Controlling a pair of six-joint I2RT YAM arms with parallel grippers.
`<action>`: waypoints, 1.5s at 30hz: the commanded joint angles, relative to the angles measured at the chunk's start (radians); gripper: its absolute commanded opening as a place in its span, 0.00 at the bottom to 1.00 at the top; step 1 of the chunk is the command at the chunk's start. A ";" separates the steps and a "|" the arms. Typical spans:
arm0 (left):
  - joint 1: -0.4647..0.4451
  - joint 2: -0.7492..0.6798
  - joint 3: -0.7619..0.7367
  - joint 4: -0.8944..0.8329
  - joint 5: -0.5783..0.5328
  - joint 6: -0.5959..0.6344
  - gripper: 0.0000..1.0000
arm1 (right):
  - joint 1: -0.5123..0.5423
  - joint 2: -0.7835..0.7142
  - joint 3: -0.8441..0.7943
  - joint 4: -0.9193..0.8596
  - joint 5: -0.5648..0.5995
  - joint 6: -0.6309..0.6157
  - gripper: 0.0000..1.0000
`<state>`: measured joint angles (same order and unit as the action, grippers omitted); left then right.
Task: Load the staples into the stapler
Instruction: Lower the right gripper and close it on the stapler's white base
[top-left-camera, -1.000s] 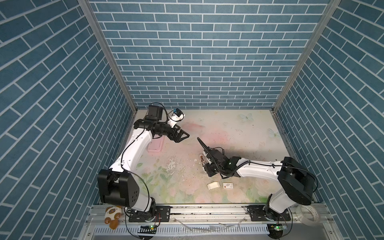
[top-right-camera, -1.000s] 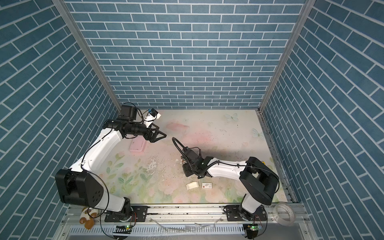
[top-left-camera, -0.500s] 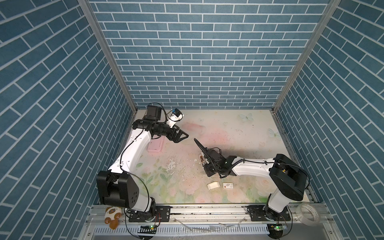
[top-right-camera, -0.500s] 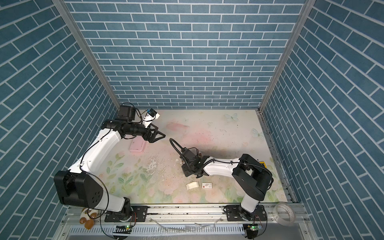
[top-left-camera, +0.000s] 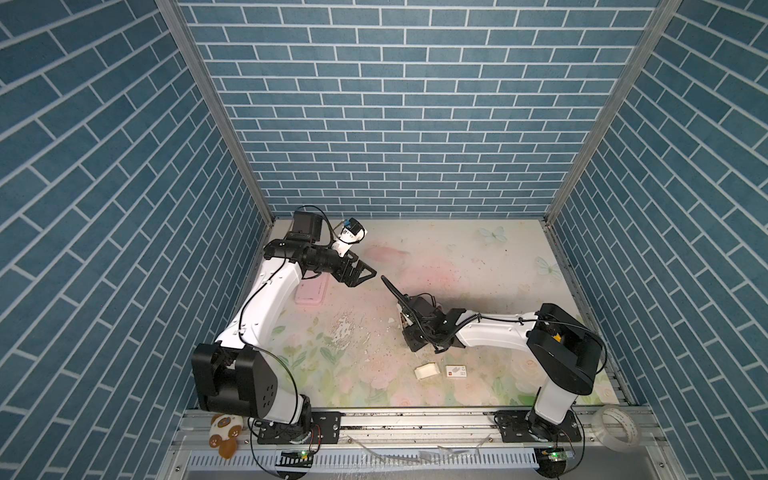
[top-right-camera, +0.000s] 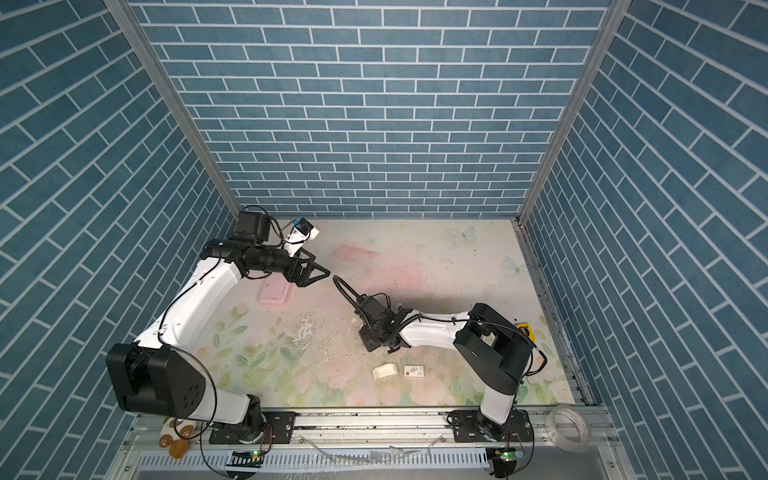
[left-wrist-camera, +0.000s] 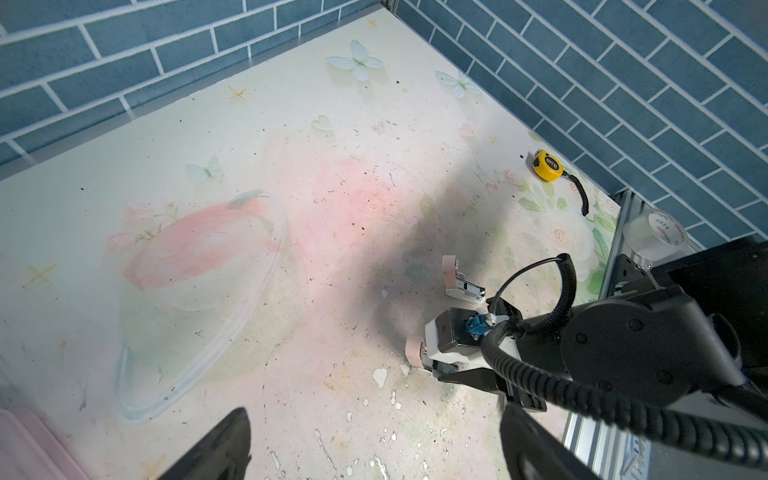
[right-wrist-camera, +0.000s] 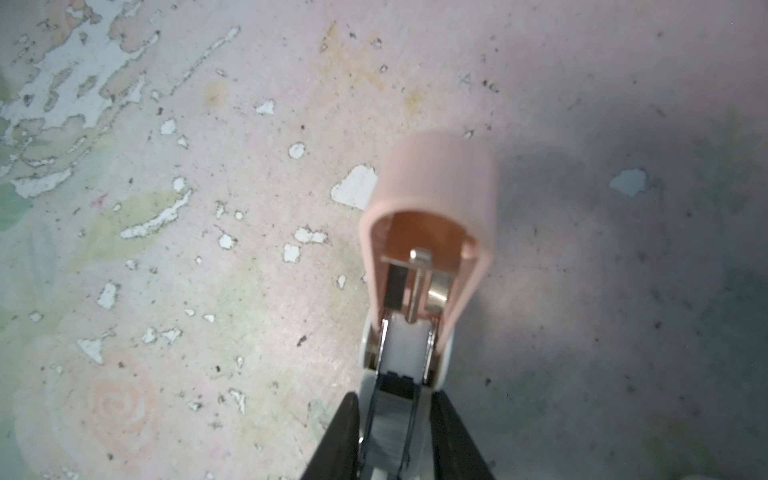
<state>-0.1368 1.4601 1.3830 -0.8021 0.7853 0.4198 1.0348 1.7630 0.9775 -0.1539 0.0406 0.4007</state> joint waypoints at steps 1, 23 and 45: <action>0.017 -0.031 -0.002 -0.035 0.002 0.019 0.95 | -0.002 0.030 0.027 -0.024 0.001 -0.069 0.29; 0.170 -0.135 -0.021 -0.093 0.028 0.022 0.95 | 0.001 0.110 0.111 -0.085 -0.242 -0.269 0.29; 0.162 -0.019 0.008 -0.294 0.055 0.431 0.99 | -0.018 -0.072 0.099 -0.136 -0.180 -0.033 0.29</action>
<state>0.0311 1.4212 1.3731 -1.0550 0.8326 0.7692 1.0267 1.7523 1.0958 -0.2550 -0.1524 0.2684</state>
